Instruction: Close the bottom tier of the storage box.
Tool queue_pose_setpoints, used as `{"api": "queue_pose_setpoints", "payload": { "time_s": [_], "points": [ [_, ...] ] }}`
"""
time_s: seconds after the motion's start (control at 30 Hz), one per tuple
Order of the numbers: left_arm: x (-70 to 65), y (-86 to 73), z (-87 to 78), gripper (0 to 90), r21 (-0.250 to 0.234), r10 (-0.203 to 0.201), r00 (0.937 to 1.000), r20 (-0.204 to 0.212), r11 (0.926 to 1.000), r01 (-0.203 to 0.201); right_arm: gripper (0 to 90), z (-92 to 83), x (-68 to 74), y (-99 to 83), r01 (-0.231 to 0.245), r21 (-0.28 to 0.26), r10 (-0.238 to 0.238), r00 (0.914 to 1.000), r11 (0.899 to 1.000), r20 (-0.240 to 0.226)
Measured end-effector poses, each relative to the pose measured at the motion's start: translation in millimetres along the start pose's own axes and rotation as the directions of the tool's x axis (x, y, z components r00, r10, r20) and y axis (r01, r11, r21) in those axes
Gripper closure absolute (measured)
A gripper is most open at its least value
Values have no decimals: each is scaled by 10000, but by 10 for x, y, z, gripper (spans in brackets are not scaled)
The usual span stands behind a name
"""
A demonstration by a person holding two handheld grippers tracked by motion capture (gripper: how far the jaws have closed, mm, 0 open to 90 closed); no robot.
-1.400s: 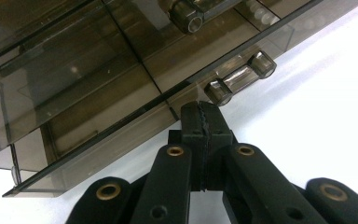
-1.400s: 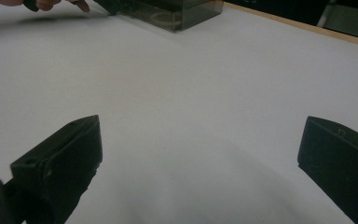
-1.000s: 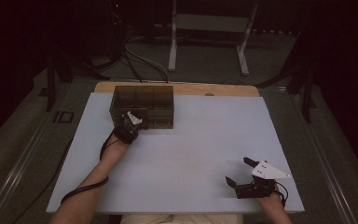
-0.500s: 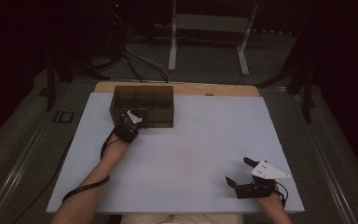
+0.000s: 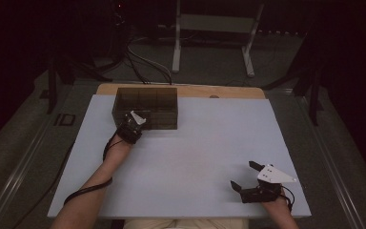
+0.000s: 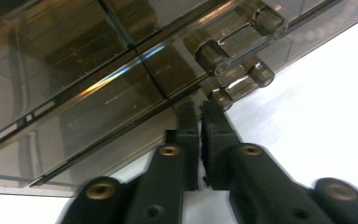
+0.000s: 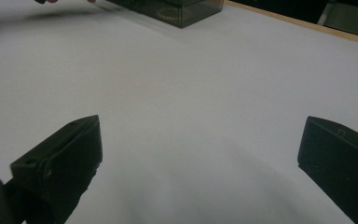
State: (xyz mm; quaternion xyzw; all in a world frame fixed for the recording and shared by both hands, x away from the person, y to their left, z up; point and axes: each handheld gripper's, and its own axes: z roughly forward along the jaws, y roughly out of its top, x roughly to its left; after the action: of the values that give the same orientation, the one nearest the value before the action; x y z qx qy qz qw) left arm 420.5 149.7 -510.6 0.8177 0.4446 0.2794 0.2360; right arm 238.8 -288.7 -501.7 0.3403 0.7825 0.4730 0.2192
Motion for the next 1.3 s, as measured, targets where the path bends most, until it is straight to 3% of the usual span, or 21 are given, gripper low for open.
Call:
{"api": "queue_pose_setpoints", "payload": {
  "time_s": [0.3, 0.4, 0.83, 1.1, 1.3],
  "points": [
    [-7, 62, -21, 900, 89, 351, 9994, 39, 9993, -351, 0, 1, 0, 0, 6, 0, -6, 10000, 10000, -7],
    [-2, 82, -34, 900, -74, 329, 9994, 40, 9994, -329, 0, 4, 2, 0, 1, 5, -1, 10000, 10000, -6],
    [4, 104, -30, 900, 27, 322, 9993, 210, 9995, -323, 0, 0, 3, 0, 23, 6, -23, 10000, 10000, -8],
    [-29, 49, -67, 900, 23, 68, 9990, 452, 10000, -69, 0, -5, -1, -3, -2, 17, 2, 10000, 10000, 19],
    [-25, -7, -146, 870, -8, -336, 9954, 903, 9994, 339, 0, -5, 1, -1, 10, 11, -10, 10000, 10000, 15]
  ]
}}
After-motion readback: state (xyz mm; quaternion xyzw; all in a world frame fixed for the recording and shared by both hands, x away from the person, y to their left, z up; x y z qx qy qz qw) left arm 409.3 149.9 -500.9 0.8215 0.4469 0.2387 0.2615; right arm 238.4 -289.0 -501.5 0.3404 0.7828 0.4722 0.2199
